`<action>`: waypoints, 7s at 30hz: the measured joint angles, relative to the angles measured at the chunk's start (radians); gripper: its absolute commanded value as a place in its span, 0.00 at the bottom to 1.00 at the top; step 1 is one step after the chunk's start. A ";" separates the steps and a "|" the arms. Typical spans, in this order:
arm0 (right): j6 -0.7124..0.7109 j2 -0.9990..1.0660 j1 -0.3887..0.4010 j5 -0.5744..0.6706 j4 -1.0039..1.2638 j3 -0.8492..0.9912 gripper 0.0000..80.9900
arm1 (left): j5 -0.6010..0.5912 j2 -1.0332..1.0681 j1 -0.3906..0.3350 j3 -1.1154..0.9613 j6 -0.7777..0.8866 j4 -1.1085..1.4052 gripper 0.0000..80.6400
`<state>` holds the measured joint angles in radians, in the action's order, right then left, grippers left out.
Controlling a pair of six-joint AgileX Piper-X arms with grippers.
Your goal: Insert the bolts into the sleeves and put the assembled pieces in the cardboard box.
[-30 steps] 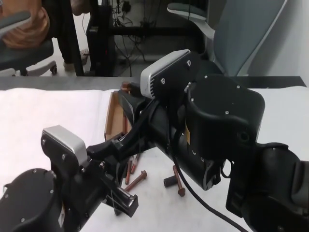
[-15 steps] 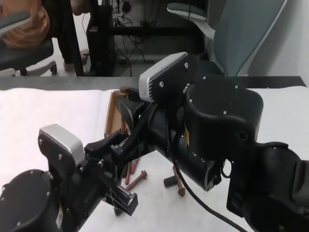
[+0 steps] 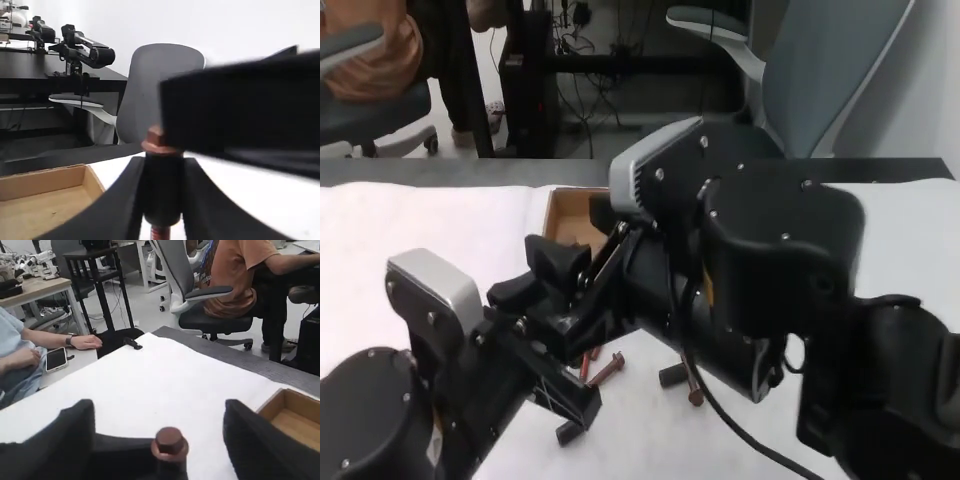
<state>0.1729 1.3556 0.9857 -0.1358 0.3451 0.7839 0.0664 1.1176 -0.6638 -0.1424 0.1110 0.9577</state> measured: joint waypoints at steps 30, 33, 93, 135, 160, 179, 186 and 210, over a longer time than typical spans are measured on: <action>-0.263 0.075 -0.264 0.275 -1.042 0.199 0.76 | -0.315 0.791 0.303 -0.892 -0.122 -0.745 0.76; -0.472 0.164 -0.265 0.225 -1.127 0.270 0.77 | -0.320 0.791 0.303 -0.898 -0.128 -0.749 0.87; -0.696 0.203 -0.318 -0.165 -0.855 0.354 0.00 | -0.561 0.376 0.340 -0.725 -0.068 -1.266 0.87; -0.232 -0.603 -0.453 0.060 -1.213 0.108 0.00 | -0.008 0.846 -0.163 -1.168 -1.692 -1.517 0.77; -0.209 -0.734 -0.453 0.092 -1.184 0.061 0.00 | 0.110 0.921 -0.179 -1.181 -1.457 -1.382 0.02; -0.239 -0.925 -0.433 0.031 -0.853 -0.291 0.01 | -0.291 0.089 -0.109 -0.590 -0.189 -0.682 0.02; -0.210 -0.801 -0.285 0.030 -0.617 -0.399 0.01 | -0.097 -0.098 -0.215 -0.320 -0.036 -0.407 0.02; -0.355 -0.102 0.173 -0.248 0.279 -0.401 0.01 | 0.207 -0.302 -0.266 -0.152 -0.049 -0.458 0.02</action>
<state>-0.1817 1.2533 1.1587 -0.3837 0.6239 0.3827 0.2738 0.8154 -0.9297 -0.2942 0.0620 0.5000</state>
